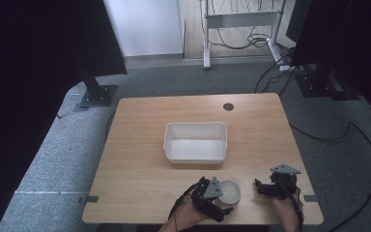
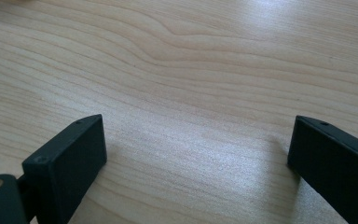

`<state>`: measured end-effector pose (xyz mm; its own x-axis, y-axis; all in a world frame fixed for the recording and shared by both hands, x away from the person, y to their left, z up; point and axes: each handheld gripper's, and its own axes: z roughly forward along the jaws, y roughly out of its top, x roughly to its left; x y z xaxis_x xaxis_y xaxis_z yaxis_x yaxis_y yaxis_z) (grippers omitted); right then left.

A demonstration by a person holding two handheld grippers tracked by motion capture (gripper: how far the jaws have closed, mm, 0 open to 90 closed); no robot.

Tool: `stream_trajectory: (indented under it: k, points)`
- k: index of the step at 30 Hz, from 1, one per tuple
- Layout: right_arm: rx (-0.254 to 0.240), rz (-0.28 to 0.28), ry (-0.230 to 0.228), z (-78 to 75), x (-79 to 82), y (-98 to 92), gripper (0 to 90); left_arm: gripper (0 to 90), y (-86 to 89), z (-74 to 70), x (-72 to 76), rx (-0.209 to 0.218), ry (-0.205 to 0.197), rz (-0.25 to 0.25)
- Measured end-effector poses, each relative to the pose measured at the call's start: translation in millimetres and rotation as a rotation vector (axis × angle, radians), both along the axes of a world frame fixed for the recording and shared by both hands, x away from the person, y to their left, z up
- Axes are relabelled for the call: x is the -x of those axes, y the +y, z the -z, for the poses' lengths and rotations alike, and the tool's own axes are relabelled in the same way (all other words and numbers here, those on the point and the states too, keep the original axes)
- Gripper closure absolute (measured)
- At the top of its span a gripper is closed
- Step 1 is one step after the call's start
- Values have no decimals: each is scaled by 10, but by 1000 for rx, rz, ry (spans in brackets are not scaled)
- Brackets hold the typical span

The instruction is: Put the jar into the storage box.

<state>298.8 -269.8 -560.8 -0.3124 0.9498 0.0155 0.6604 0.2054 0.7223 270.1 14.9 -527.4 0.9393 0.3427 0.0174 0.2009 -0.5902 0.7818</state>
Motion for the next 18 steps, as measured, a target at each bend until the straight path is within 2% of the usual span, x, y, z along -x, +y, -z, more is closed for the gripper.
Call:
stream_trajectory:
  k: [10, 15, 18]
  points:
    - [0, 0, 0, 0, 0, 0, 39, 91, -136, 67, -8, -25, -13, -23]
    - [0, 0, 0, 0, 0, 0, 39, 99, -156, 69, -2, -17, -9, -31]
    - [0, 0, 0, 0, 0, 0, 39, 101, -158, 67, 17, -17, -22, -34]
